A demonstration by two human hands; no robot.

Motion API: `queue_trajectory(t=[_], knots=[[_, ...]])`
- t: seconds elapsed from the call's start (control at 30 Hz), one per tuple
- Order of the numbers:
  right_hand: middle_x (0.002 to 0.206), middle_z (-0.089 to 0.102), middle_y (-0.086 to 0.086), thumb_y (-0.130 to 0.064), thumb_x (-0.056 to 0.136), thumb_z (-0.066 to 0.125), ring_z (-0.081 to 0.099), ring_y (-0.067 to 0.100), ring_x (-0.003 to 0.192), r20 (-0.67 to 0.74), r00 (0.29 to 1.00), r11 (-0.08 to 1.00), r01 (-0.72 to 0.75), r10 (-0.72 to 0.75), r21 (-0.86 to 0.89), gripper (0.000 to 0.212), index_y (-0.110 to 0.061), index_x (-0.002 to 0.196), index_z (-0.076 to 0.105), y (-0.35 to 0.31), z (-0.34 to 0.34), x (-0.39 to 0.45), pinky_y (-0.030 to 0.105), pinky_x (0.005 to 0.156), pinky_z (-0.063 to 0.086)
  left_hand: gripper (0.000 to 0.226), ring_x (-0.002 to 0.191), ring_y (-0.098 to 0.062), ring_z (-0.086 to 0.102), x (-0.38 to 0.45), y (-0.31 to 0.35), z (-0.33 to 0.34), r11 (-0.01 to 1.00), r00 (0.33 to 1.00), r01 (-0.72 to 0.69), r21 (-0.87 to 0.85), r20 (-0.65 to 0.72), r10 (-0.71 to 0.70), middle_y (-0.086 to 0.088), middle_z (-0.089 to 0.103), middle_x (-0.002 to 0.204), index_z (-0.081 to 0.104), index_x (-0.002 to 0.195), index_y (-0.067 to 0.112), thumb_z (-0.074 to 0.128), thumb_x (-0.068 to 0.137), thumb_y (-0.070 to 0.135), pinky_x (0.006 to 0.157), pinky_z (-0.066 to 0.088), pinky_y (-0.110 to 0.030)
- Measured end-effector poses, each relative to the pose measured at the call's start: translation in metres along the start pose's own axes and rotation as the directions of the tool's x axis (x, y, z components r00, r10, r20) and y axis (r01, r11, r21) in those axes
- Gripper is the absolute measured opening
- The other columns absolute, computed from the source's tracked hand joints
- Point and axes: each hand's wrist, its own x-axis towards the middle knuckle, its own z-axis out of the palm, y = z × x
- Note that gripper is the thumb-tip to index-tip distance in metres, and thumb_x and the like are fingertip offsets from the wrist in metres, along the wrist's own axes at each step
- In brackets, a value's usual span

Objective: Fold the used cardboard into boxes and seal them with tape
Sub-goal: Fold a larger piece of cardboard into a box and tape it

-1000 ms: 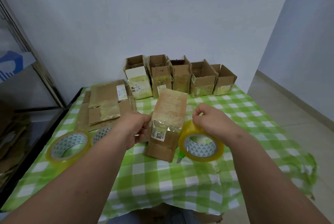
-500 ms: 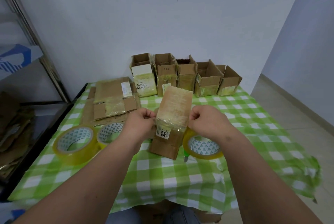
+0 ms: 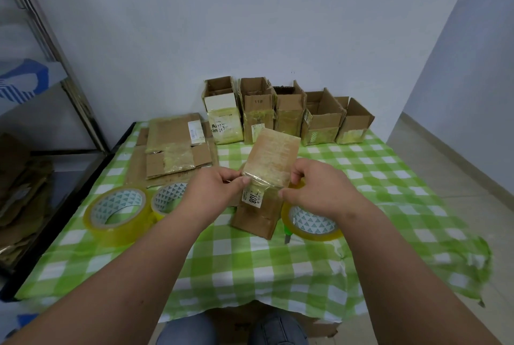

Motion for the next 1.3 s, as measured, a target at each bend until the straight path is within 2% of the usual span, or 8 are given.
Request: queue_trajectory(t=[0.1, 0.27, 0.43, 0.53, 0.6, 0.7, 0.8, 1.3], knots=[[0.081, 0.061, -0.005, -0.045, 0.081, 0.068, 0.057, 0.016, 0.074, -0.048, 0.998, 0.995, 0.024, -0.029, -0.095, 0.029, -0.022, 0.081, 0.050, -0.004, 0.003, -0.001, 0.033, 0.069, 0.037, 0.003, 0.086, -0.008, 0.068, 0.001, 0.002, 0.002, 0.997, 0.999, -0.030, 0.065, -0.031, 0.032, 0.017, 0.071, 0.081, 0.074, 0.085, 0.033, 0.074, 0.086, 0.031, 0.085, 0.056, -0.039], [0.081, 0.055, -0.007, -0.048, 0.084, 0.061, 0.053, 0.017, 0.075, -0.089, 0.994, 0.975, 0.044, -0.065, -0.217, 0.036, -0.028, 0.073, 0.034, -0.009, 0.008, 0.001, 0.037, 0.077, 0.040, 0.045, 0.081, -0.007, 0.066, 0.003, 0.003, 0.000, 0.962, 0.989, -0.142, 0.235, -0.006, 0.147, 0.013, 0.068, 0.080, 0.055, 0.132, 0.039, 0.070, 0.090, 0.031, 0.079, 0.055, -0.034], [0.080, 0.055, -0.007, -0.048, 0.085, 0.060, 0.054, 0.019, 0.077, -0.061, 0.995, 0.969, 0.068, -0.085, -0.238, 0.037, -0.028, 0.072, 0.032, -0.011, 0.009, 0.003, 0.037, 0.074, 0.040, 0.035, 0.102, -0.014, 0.064, 0.004, 0.002, -0.003, 0.881, 0.971, -0.235, 0.411, 0.069, 0.227, 0.007, 0.070, 0.116, 0.062, 0.129, 0.038, 0.061, 0.096, 0.028, 0.087, 0.051, -0.029], [0.075, 0.053, -0.008, -0.048, 0.082, 0.062, 0.051, 0.015, 0.071, 0.066, 0.997, 0.995, 0.045, -0.040, -0.084, 0.033, -0.029, 0.073, 0.036, -0.009, 0.001, 0.002, 0.035, 0.068, 0.038, 0.043, 0.077, -0.004, 0.060, 0.006, 0.004, -0.010, 0.855, 0.964, -0.260, 0.448, 0.173, 0.203, 0.011, 0.067, 0.097, 0.056, 0.135, 0.039, 0.057, 0.095, 0.022, 0.064, 0.042, -0.015], [0.074, 0.055, -0.008, -0.053, 0.084, 0.058, 0.053, 0.015, 0.071, 0.055, 0.998, 0.999, 0.027, -0.024, -0.042, 0.033, -0.029, 0.073, 0.039, -0.010, 0.001, 0.003, 0.035, 0.068, 0.039, 0.041, 0.063, -0.001, 0.055, 0.007, 0.007, -0.014, 0.855, 0.962, -0.258, 0.449, 0.199, 0.186, 0.013, 0.065, 0.084, 0.056, 0.135, 0.039, 0.055, 0.096, 0.028, 0.056, 0.038, -0.017], [0.074, 0.055, -0.009, -0.067, 0.085, 0.053, 0.054, 0.013, 0.071, -0.041, 0.999, 0.988, 0.012, -0.019, -0.153, 0.044, -0.029, 0.071, 0.036, -0.014, 0.009, 0.003, 0.036, 0.072, 0.043, 0.044, 0.082, -0.007, 0.063, 0.007, 0.011, -0.011, 0.833, 0.963, -0.264, 0.486, 0.179, 0.201, 0.009, 0.072, 0.099, 0.058, 0.134, 0.036, 0.061, 0.092, 0.047, 0.073, 0.049, -0.024], [0.076, 0.054, -0.009, -0.068, 0.085, 0.055, 0.056, 0.016, 0.075, -0.064, 0.998, 0.979, 0.000, -0.013, -0.204, 0.047, -0.029, 0.071, 0.034, -0.017, 0.011, 0.004, 0.037, 0.074, 0.045, 0.047, 0.094, -0.012, 0.065, 0.007, 0.007, -0.006, 0.835, 0.970, -0.243, 0.494, 0.106, 0.219, 0.005, 0.073, 0.109, 0.060, 0.132, 0.032, 0.068, 0.088, 0.046, 0.085, 0.051, -0.030], [0.079, 0.055, -0.007, -0.055, 0.088, 0.058, 0.056, 0.019, 0.080, -0.050, 0.997, 0.960, 0.039, -0.055, -0.278, 0.043, -0.028, 0.072, 0.030, -0.017, 0.013, 0.008, 0.037, 0.072, 0.046, 0.035, 0.100, -0.020, 0.064, 0.011, -0.007, -0.001, 0.822, 0.952, -0.293, 0.488, 0.070, 0.297, 0.000, 0.072, 0.113, 0.061, 0.132, 0.030, 0.061, 0.097, 0.024, 0.080, 0.043, -0.024]])
